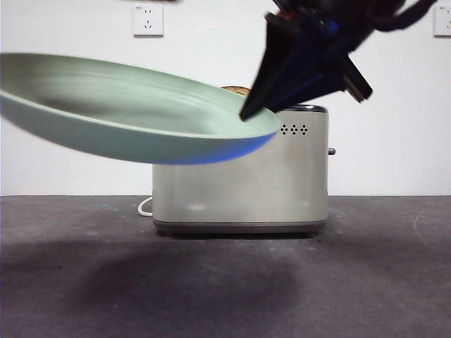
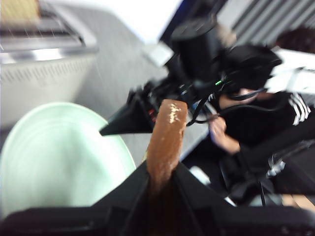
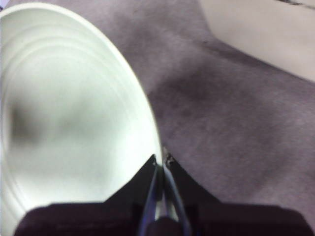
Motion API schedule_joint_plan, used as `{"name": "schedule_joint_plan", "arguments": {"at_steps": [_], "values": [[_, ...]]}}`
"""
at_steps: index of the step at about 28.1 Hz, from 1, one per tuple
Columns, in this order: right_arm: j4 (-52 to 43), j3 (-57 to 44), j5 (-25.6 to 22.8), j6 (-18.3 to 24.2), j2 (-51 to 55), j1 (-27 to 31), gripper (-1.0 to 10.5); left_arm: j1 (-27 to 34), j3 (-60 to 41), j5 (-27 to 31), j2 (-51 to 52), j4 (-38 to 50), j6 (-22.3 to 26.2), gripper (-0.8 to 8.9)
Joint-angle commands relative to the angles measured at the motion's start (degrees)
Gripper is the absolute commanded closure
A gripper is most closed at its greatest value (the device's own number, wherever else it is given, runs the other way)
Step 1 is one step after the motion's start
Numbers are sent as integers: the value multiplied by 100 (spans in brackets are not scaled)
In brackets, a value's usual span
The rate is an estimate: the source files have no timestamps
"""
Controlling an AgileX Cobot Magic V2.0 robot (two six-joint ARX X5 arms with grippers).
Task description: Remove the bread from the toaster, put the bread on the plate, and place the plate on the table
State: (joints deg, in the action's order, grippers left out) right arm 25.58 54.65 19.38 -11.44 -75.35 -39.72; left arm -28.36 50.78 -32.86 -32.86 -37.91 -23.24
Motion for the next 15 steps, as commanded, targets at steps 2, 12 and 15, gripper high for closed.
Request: {"name": "schedule_joint_plan", "arguments": {"at_steps": [2,12,15], "values": [[-63,0,-31,-166,9,-173,963,-17,-20,-74,-549,96,68,822],[-81,0,-22,-164,111,-203,963,-15,-20,140,-2505,114,549,822],[-17,0,2,-164,111,-203,963,-20,-17,282,-2946,101,549,776]]}}
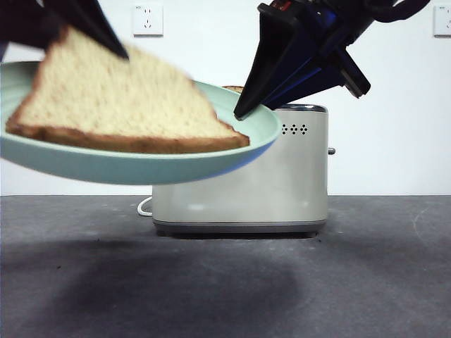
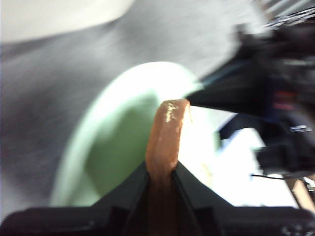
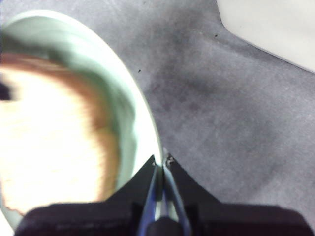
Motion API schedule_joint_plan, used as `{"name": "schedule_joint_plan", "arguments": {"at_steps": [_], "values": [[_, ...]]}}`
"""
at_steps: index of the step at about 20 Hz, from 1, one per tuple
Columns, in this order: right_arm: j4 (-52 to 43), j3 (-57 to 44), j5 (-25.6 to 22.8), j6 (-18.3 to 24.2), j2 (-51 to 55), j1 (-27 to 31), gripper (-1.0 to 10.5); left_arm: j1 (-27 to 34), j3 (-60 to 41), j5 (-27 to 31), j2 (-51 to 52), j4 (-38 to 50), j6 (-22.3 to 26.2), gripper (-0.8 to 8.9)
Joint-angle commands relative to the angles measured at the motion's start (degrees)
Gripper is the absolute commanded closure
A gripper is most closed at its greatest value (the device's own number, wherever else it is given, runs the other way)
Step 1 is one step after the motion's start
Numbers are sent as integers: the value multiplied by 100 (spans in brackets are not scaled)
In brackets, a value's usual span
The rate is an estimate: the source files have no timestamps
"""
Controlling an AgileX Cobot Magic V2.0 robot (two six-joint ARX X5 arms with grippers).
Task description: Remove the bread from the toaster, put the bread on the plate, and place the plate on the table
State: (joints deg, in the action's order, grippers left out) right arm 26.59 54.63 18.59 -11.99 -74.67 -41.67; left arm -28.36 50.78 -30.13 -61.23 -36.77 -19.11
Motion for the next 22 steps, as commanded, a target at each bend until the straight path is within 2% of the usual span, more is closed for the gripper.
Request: {"name": "schedule_joint_plan", "arguments": {"at_steps": [1,3,4,12,17,20,22], "values": [[-66,2,90,-107,44,-9,963,-20,-17,11,-166,-7,136,673],[63,2,90,-77,44,-9,963,-20,-4,55,-166,37,136,418],[118,2,87,-61,44,-9,963,-20,26,50,-157,33,138,372],[433,2,94,-63,44,-9,963,-15,415,9,-157,-302,348,373],[527,2,90,-63,46,-7,963,-15,1274,4,-151,-662,599,374],[522,2,48,-63,90,66,963,-15,1888,0,-118,-1163,966,392],[527,2,50,-66,149,179,963,-13,2243,2,-118,-1690,1176,553]]}}
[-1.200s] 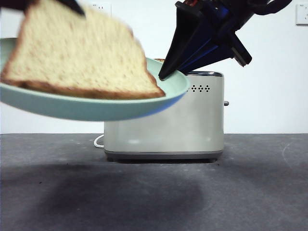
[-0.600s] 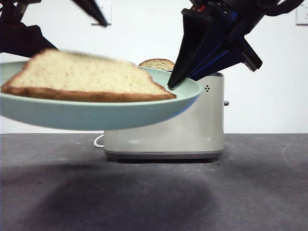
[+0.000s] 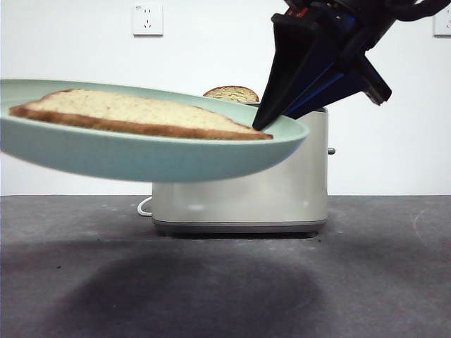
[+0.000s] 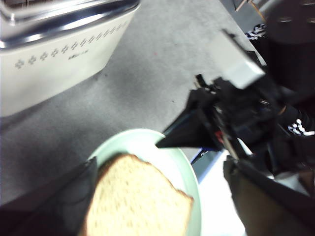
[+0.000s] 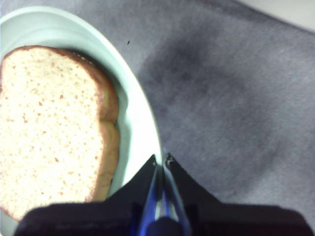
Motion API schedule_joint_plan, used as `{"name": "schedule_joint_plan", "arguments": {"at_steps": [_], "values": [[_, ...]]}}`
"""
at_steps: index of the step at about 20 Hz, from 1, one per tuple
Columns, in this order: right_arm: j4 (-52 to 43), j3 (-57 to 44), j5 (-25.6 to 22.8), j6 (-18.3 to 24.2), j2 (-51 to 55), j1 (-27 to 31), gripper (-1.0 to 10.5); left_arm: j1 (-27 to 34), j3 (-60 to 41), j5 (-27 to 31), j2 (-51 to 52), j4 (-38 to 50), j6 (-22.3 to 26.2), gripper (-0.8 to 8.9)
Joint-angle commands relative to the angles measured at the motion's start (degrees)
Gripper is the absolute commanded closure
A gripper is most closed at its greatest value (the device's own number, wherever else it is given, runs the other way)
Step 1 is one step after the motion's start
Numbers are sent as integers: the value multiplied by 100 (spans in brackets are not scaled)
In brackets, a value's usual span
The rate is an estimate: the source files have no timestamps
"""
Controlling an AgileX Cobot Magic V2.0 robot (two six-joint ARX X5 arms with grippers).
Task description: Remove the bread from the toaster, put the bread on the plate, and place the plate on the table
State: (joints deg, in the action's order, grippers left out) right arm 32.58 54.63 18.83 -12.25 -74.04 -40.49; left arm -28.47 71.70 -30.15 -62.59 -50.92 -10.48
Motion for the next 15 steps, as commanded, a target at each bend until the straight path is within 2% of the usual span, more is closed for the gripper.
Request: {"name": "schedule_joint_plan", "arguments": {"at_steps": [1,2,4,7,11,13,15], "values": [[-50,2,26,-39,131,155,963,-4,282,11,50,-509,413,701],[-7,2,24,-39,168,256,963,-4,341,13,98,-623,555,825],[153,2,22,-37,221,525,963,-4,352,264,271,-662,732,821],[450,2,17,39,223,1045,963,-4,352,1569,590,-680,907,821],[800,2,-46,254,216,1725,963,-4,352,2625,1045,-588,1115,821],[1086,2,-319,481,214,2085,963,-4,352,2887,1266,-463,1198,821],[1250,2,-404,638,197,2402,963,-4,352,2876,1460,-339,1204,821]]}}
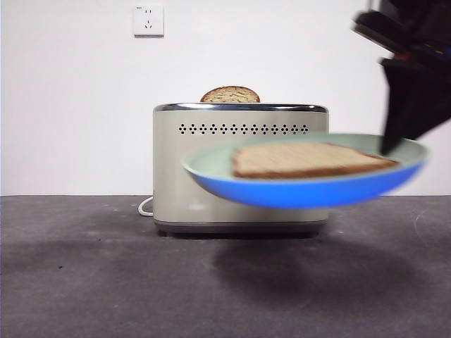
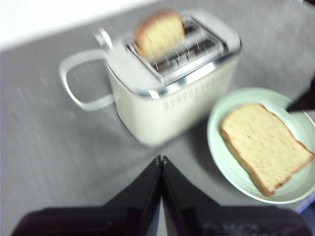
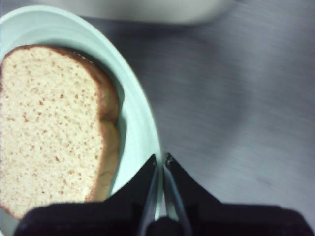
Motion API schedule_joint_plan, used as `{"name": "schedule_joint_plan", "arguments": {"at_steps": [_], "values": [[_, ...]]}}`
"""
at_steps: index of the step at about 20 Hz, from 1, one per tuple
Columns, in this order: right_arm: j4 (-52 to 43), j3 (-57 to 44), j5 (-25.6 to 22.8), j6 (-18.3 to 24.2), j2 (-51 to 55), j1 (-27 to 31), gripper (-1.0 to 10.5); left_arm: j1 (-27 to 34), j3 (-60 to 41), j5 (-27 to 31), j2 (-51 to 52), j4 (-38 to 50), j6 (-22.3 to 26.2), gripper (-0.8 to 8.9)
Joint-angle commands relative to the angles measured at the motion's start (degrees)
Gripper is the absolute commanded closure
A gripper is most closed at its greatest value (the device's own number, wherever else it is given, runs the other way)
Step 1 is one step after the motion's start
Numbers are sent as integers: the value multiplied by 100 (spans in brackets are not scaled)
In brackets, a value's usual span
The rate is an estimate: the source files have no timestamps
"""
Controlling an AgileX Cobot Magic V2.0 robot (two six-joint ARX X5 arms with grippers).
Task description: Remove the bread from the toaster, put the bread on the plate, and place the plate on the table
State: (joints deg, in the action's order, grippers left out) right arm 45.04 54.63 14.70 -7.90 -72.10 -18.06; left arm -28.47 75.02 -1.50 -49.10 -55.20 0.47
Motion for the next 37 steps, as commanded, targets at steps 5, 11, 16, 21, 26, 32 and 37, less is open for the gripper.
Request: {"name": "schedule_joint_plan", "arguments": {"at_steps": [5,11,16,21,26,32,37], "values": [[94,-15,35,398,-376,605,963,-4,20,-20,435,105,101,821],[-131,-17,44,437,-1292,601,963,-4,20,-31,485,107,90,821],[-573,-20,476,431,-1875,529,963,-4,20,-31,485,114,79,821],[-745,-20,483,428,-2258,352,963,-4,20,-28,485,116,76,821],[-848,-20,481,433,-2404,323,962,-4,20,-28,485,114,63,821],[-879,-20,481,433,-2396,323,580,-4,20,-28,485,101,63,821],[-708,-17,479,437,-1829,323,565,-4,20,-31,485,33,63,821]]}}
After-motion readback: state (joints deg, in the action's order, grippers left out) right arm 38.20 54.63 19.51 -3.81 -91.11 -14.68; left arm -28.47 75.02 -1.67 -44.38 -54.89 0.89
